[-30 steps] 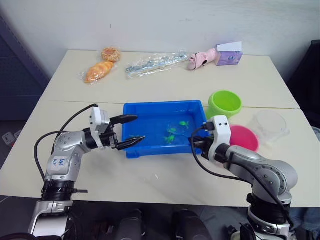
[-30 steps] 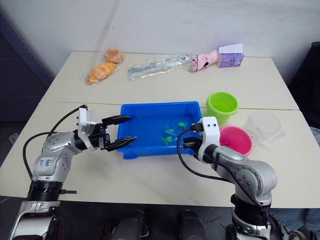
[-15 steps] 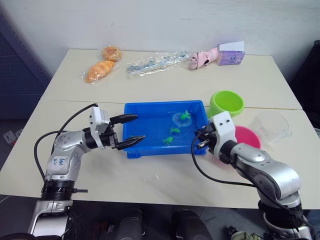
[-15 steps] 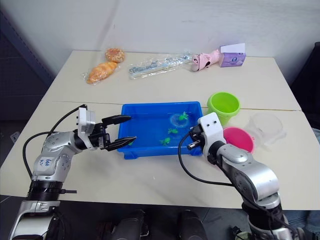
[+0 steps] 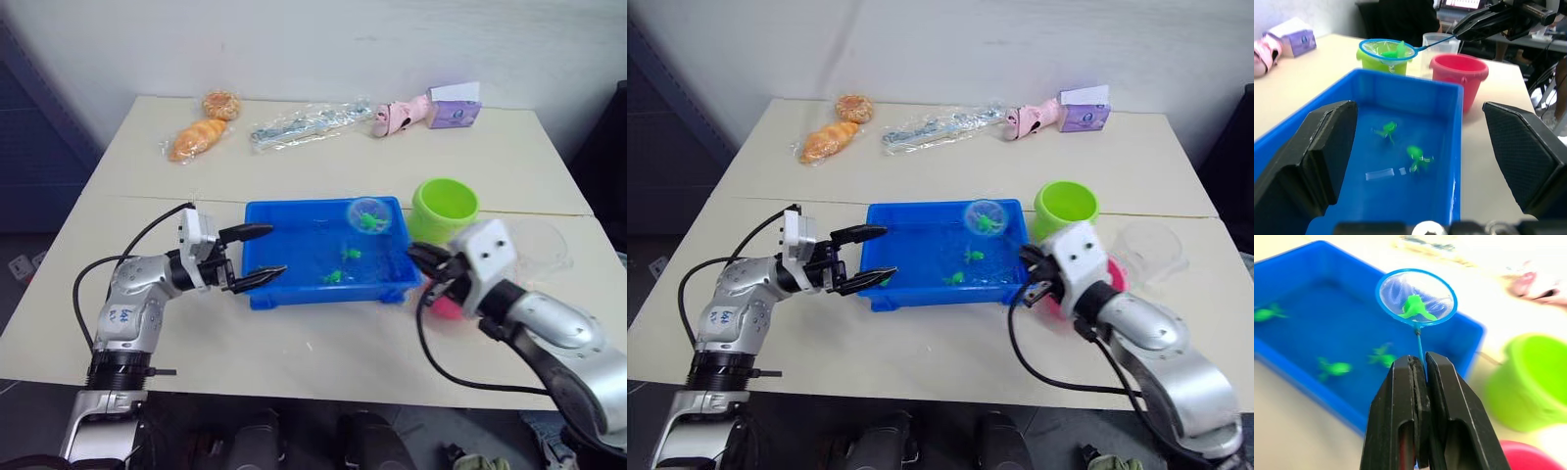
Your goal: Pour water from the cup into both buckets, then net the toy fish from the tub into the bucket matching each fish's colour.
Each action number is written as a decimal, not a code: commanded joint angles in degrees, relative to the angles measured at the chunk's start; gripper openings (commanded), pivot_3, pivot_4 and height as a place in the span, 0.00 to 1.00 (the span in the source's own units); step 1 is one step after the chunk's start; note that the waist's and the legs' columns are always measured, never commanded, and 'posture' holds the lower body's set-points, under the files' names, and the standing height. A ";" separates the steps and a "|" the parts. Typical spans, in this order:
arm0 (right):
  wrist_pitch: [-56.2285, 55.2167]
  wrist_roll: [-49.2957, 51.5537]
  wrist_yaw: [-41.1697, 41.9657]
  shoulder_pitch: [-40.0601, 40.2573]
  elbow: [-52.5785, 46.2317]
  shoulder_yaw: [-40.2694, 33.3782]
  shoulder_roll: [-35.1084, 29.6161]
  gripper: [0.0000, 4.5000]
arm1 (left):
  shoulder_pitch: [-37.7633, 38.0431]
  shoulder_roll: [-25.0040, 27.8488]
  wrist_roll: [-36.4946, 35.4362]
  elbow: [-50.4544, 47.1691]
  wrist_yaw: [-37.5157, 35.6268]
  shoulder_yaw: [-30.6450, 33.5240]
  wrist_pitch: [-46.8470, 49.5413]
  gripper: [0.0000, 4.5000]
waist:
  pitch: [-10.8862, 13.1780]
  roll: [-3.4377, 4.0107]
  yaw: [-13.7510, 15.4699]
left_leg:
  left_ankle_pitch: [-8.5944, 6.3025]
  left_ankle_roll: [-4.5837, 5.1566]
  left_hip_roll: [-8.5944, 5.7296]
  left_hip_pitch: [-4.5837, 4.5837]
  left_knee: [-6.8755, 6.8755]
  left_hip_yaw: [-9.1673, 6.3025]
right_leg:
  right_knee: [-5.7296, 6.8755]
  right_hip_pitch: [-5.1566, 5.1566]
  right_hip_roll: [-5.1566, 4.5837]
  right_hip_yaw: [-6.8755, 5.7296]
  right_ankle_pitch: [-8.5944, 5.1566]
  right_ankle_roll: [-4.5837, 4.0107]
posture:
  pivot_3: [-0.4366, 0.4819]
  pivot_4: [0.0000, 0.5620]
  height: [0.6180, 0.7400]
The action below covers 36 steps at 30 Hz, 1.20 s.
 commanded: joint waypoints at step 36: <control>-69.98 -55.57 -4.46 -16.36 59.84 14.85 -29.49 0.00 | -7.18 -8.42 -2.09 -5.61 8.05 -2.97 6.07 0.98 | 0.01 0.02 -0.14 | 0.22 -0.07 0.00 0.03 0.33 0.11 | 0.16 0.00 0.06 0.04 0.00 0.00 | 0.48 0.27 1.00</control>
